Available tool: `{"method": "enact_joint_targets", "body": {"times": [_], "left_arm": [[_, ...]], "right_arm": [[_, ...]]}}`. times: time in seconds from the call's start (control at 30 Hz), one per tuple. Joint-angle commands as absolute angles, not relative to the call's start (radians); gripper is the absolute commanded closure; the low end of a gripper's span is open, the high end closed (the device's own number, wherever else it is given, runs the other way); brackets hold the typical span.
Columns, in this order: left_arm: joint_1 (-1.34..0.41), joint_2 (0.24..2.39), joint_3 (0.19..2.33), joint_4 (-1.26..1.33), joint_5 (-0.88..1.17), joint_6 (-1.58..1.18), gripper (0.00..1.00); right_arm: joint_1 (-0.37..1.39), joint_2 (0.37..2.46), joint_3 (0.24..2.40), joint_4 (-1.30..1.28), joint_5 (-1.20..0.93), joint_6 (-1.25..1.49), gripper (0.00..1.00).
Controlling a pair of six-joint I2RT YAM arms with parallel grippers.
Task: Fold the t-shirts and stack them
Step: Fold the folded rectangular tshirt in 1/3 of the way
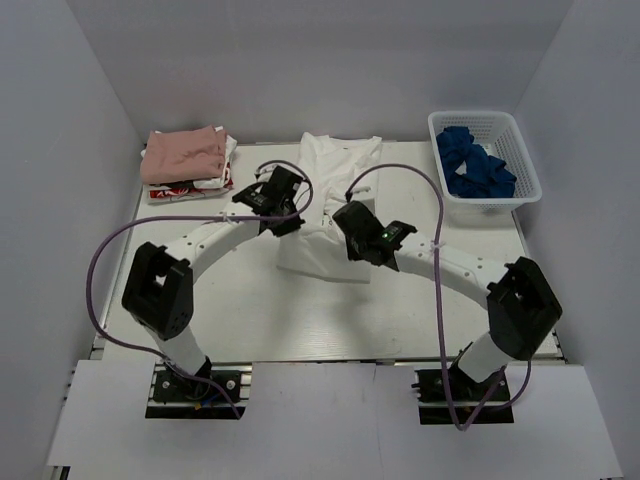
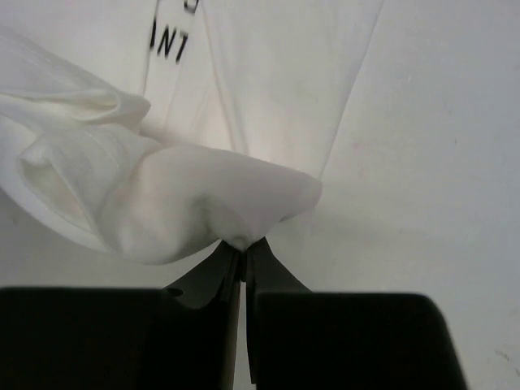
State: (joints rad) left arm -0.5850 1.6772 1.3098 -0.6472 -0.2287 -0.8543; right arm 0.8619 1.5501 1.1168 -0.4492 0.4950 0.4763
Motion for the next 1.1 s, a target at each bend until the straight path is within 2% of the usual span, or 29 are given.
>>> {"method": "enact_joint_targets", "body": {"times": [0.0, 0.3, 0.57, 0.83, 0.87, 0.9, 0.93, 0.97, 1.07], "left_arm": [[-0.549, 1.722, 1.438, -0.611, -0.252, -0.754, 1.0], [-0.491, 1.917, 1.647, -0.545, -0.167, -0.67, 1.0], [-0.443, 2.111, 1.838, -0.586, -0.11, -0.621, 1.0], [-0.416, 2.149, 1.861, -0.545, -0.118, -0.621, 1.0], [-0.416, 2.161, 1.887, -0.557, -0.118, -0.612, 0.94], [-0.407, 2.161, 1.905, -0.566, -0.118, -0.6, 0.76], [-0.407, 2.177, 1.925, -0.587, -0.109, -0.6, 0.32], [-0.407, 2.177, 1.959, -0.588, -0.109, -0.569, 0.01], [-0.407, 2.16, 1.979, -0.6, -0.121, -0.546, 0.0]], "right_arm": [[0.799, 1.614, 1.196, -0.382, 0.514, 0.411, 1.0], [0.647, 1.768, 1.348, -0.331, 0.388, 0.364, 1.0], [0.574, 1.902, 1.445, -0.307, 0.296, 0.337, 1.0], [0.512, 2.002, 1.529, -0.271, 0.125, 0.261, 0.99], [0.502, 2.008, 1.538, -0.281, 0.114, 0.241, 0.91], [0.5, 2.023, 1.561, -0.29, 0.112, 0.241, 0.74], [0.489, 2.035, 1.586, -0.305, 0.118, 0.241, 0.67], [0.483, 2.04, 1.594, -0.33, 0.124, 0.244, 0.58], [0.486, 2.002, 1.598, -0.327, 0.137, 0.25, 0.13]]}}
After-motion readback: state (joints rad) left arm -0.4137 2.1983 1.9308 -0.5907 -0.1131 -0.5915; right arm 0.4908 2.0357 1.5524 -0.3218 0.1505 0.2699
